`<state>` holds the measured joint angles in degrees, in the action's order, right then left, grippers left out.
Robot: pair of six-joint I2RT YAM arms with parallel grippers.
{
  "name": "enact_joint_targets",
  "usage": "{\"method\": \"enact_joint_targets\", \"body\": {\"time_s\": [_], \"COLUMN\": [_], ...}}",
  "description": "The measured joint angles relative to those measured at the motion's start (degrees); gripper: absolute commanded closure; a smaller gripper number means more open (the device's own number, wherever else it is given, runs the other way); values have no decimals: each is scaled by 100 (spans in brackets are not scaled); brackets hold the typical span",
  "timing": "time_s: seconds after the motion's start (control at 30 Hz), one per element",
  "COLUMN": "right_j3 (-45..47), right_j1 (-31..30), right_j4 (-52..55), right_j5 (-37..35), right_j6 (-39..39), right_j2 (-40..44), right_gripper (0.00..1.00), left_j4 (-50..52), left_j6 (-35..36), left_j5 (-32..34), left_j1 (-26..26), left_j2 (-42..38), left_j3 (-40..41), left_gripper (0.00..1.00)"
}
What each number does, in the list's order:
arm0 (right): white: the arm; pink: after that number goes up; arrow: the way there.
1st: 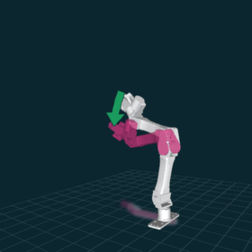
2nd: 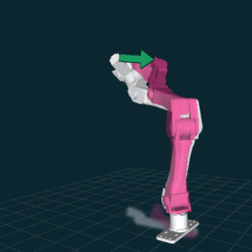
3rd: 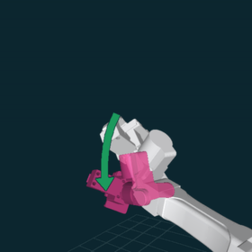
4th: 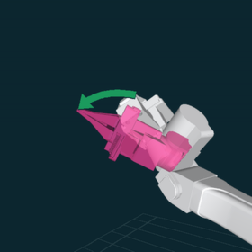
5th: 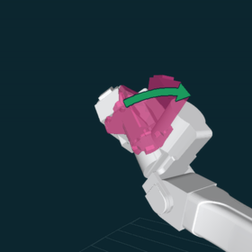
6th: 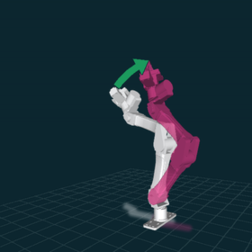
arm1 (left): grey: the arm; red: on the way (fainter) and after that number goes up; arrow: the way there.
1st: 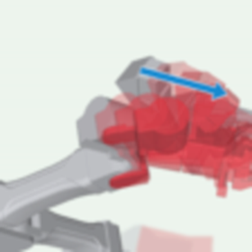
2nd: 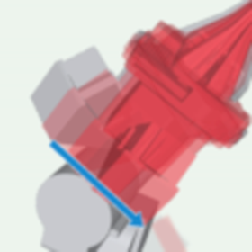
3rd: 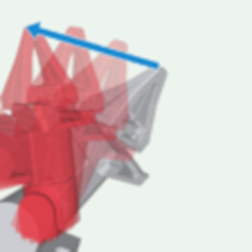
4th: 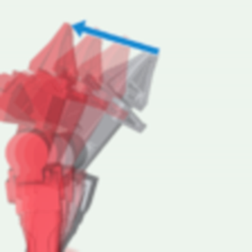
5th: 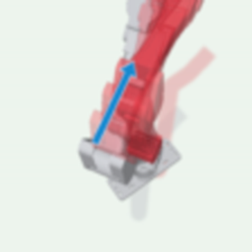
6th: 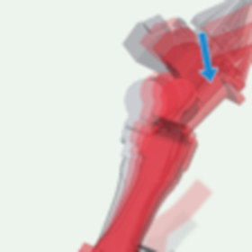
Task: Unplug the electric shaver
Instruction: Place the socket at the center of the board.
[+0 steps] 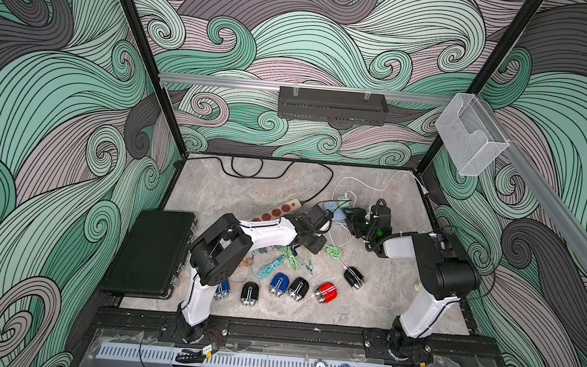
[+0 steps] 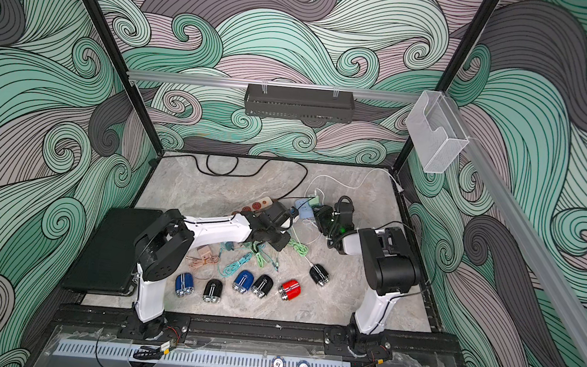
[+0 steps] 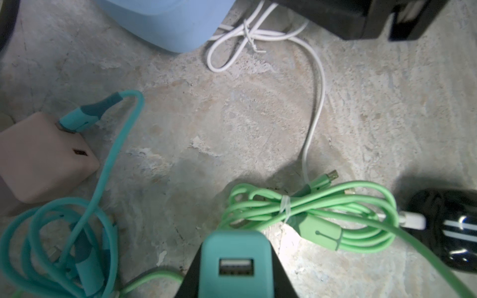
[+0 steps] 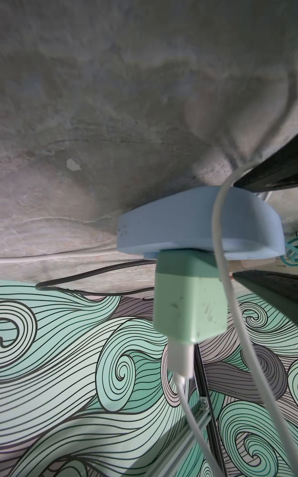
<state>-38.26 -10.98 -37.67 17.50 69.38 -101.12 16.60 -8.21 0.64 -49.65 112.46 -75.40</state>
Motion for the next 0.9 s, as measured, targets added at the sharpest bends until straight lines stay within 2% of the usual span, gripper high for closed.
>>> {"method": "enact_joint_targets", "body": {"time_s": [0.2,0.47,0.63,0.9], "right_j3": [238,761,796,741], "right_j1": [2,59,66,57], "right_j4": [411,977,2033,4288], "right_j5": [-15,94,208,181], "right_j6": [-302,-671,-1379,-2734], "right_j2": [675,1438,2269,3412], "right_gripper": [45,51,54,49], "left_j4": [39,372,619,887], "left_j6": [-26,-131,-417,-999], "left_j5": [24,37,33,-313], "left_j1": [0,2,2,0], "left_j2": [0,-76,-603,-1443], "left_j3": [-175,-168,92,627], "left_gripper": [48,41,34,21]}}
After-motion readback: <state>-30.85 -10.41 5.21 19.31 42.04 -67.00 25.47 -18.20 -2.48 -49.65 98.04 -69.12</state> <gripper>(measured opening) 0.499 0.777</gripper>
